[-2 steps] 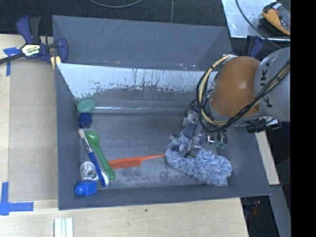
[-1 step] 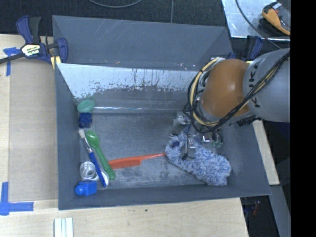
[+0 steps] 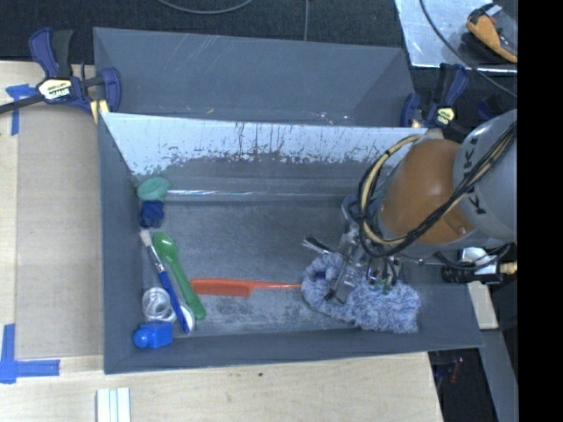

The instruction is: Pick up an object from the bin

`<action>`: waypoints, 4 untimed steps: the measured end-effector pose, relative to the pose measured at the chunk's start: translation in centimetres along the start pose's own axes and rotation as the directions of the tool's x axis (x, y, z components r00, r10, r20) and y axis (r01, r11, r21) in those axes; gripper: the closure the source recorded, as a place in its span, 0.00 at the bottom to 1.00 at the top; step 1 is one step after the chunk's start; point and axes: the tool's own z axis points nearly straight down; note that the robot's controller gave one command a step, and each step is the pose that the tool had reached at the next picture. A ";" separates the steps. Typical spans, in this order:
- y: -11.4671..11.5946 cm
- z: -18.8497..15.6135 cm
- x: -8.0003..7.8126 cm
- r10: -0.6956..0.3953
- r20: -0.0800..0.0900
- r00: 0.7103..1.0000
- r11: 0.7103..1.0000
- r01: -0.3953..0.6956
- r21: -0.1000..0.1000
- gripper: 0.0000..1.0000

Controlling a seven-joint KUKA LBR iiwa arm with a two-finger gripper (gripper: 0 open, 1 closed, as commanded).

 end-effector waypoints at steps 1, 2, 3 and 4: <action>4.3 -0.5 -3.8 -0.411 0.001 0.912 0.912 0.411 0.001 1.00; 4.3 -0.5 -3.8 -0.411 0.001 0.912 0.912 0.411 0.001 1.00; 4.3 -1.7 -3.7 -0.411 0.000 0.912 0.912 0.411 0.001 1.00; 4.3 -2.8 -3.8 -0.411 0.004 0.912 0.912 0.411 0.002 1.00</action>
Offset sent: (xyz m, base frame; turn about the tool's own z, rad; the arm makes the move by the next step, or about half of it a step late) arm 0.0000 0.0000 0.0000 0.0000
